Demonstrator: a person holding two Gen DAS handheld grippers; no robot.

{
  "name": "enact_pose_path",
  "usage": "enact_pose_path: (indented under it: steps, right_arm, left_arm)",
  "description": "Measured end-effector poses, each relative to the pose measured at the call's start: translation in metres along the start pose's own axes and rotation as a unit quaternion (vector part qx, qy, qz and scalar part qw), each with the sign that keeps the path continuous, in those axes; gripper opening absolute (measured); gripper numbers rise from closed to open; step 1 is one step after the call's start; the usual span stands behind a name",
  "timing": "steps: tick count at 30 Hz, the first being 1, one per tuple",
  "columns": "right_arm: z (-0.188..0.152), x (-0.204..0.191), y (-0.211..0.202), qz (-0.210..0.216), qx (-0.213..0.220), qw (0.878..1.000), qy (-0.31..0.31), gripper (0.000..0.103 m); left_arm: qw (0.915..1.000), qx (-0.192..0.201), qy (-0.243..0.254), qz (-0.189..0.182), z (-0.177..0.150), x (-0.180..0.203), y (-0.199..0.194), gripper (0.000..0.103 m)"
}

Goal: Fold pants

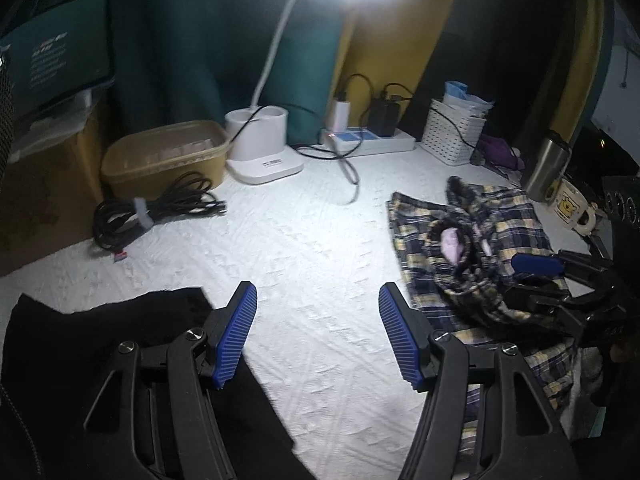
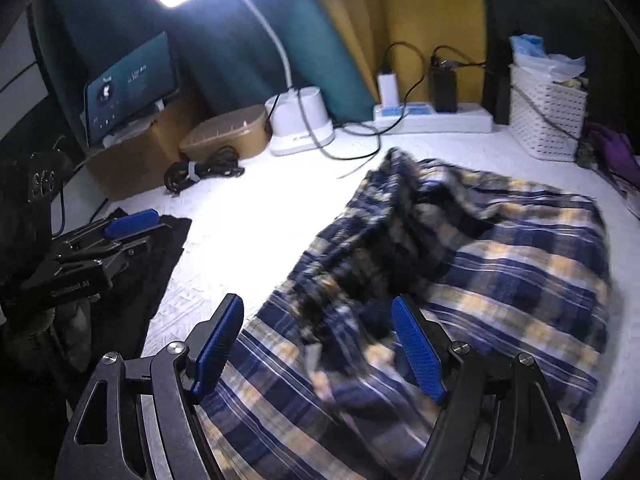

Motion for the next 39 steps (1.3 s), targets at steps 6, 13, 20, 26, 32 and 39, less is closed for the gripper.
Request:
enact_pose_path:
  steps: [6,13,20,26,32,39]
  right_arm:
    - [-0.009,0.048,-0.038,-0.029,0.031,0.998,0.037,0.078]
    - [-0.041,0.114,-0.063,-0.084,0.04,0.991,0.099,0.078]
    - [-0.069,0.149,-0.068,-0.103,0.04,0.983,0.145,0.078]
    - [-0.074,0.153,-0.06,-0.1,0.037,0.983,0.151,0.078]
    - [-0.075,0.145,-0.044,-0.097,0.025,0.985,0.14,0.078]
    - [-0.095,0.143,-0.033,-0.148,-0.009,0.983,0.108,0.078]
  left_arm:
    - [0.999,-0.008,0.037,-0.022,0.005,0.051,0.008,0.063]
    - [0.9948,-0.021,0.073,-0.068,0.006,0.112,0.029,0.063]
    - [0.9869,-0.055,0.127,-0.084,-0.005,0.15,0.068,0.063]
    - [0.9895,-0.07,0.102,-0.074,-0.01,0.132,0.081,0.022]
    - [0.9928,-0.057,0.096,-0.042,-0.014,0.112,0.082,0.017]
    - [0.9946,-0.064,0.066,-0.048,-0.012,0.098,0.079,0.021]
Point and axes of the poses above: each gripper's, at about its wrist camera, not at the fingertips, and y roughly the way its jaws point, x to its right, z to its top, the point moved 10 cm from there along y, roughly the way its jaws point, and after that the axes turned 6 degrees about -y, right-handed, at the moved point
